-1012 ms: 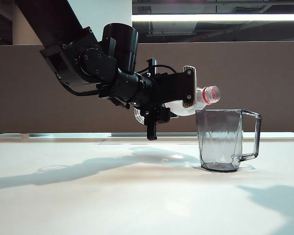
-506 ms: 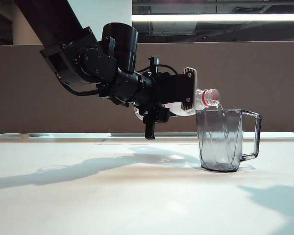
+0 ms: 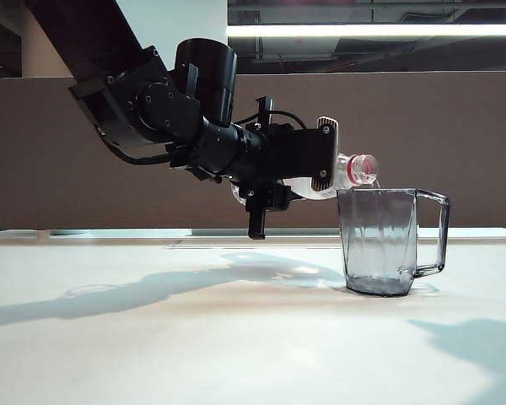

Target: Pick up the mineral water bottle with the left hand on the table and pour water into the mug until it's half full.

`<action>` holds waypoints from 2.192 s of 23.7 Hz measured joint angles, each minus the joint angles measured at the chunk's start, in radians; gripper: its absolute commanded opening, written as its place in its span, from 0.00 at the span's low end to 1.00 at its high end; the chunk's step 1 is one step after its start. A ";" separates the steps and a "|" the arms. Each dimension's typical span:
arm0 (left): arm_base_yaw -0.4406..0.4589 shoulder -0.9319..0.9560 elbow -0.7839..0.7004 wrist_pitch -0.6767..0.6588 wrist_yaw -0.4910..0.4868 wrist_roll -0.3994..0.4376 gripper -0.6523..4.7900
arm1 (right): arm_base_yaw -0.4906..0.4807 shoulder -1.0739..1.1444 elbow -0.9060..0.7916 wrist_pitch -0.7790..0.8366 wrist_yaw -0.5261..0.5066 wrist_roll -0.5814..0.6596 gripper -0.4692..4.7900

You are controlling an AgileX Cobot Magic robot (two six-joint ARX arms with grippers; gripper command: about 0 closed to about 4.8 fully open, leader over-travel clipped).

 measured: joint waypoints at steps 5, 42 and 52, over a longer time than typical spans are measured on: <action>0.000 0.000 0.006 0.003 0.000 0.003 0.44 | 0.000 0.000 0.000 -0.006 0.000 0.000 0.09; 0.006 0.000 0.008 0.030 0.000 0.058 0.44 | 0.000 -0.021 0.002 -0.051 -0.003 0.000 0.09; 0.010 0.000 0.008 0.032 0.000 0.068 0.44 | 0.000 -0.022 0.002 -0.051 -0.003 0.000 0.09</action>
